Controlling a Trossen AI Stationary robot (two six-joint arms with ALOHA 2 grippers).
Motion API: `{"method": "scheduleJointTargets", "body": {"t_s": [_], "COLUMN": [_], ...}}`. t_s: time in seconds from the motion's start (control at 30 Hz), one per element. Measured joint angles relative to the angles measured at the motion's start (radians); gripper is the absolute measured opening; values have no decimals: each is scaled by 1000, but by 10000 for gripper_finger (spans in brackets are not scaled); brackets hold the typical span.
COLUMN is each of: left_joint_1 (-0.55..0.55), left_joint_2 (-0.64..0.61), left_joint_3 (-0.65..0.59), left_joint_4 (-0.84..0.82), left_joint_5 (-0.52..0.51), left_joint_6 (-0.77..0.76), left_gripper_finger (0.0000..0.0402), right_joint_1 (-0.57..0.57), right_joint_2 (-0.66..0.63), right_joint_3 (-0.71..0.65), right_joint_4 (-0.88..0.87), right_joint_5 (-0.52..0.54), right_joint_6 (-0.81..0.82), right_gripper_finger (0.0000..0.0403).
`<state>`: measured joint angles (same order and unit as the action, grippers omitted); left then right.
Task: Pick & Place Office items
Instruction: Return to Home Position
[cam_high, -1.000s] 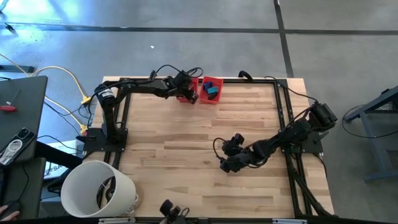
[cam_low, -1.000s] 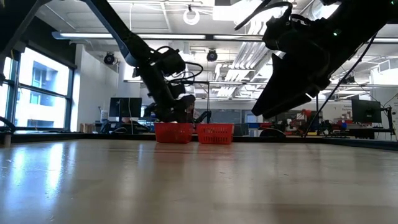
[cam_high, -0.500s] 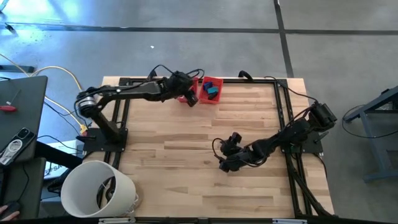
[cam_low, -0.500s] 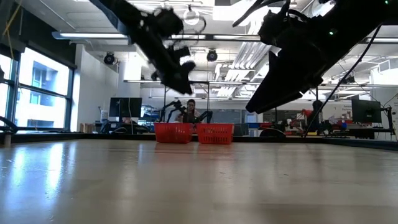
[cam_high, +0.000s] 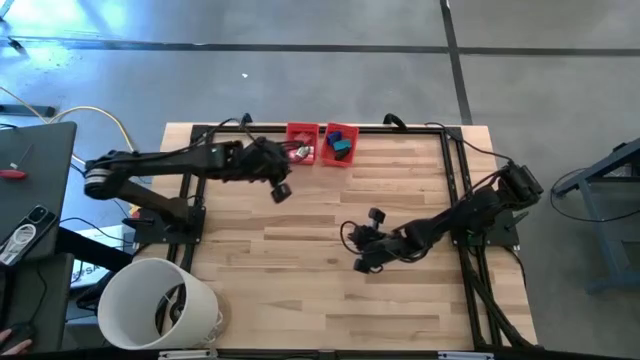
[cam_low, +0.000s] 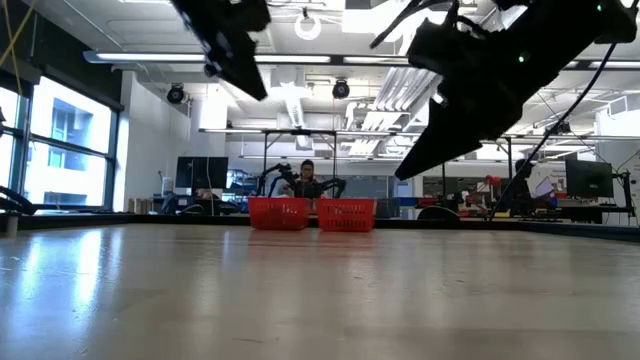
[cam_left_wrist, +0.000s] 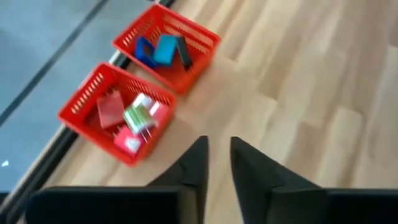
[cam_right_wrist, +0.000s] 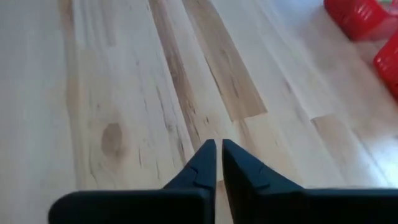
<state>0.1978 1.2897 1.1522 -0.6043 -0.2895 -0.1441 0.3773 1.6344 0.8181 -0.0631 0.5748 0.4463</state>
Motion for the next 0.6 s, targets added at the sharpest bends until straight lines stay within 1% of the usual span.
{"method": "scheduleJointTargets", "body": {"t_s": [0.1,0.17,0.37,0.5,0.6], "left_joint_1": [-51,-88,-225,-318,-370], "left_joint_2": [-51,-80,-146,-183,-210], "left_joint_3": [0,0,-2,-6,-20], "left_joint_4": [-82,-133,-281,-323,-321], "left_joint_5": [0,0,-11,-90,-119], "left_joint_6": [-38,-67,-156,-164,-159], "left_gripper_finger": [19,6,1,1,0], "right_joint_1": [1,0,2,14,35], "right_joint_2": [-43,-91,-278,-393,-477], "right_joint_3": [0,0,0,0,-1], "right_joint_4": [-22,-71,-339,-535,-589], "right_joint_5": [-4,-4,-6,-49,-25], "right_joint_6": [-31,-39,-40,-92,-103], "right_gripper_finger": [7,3,3,3,2]}}
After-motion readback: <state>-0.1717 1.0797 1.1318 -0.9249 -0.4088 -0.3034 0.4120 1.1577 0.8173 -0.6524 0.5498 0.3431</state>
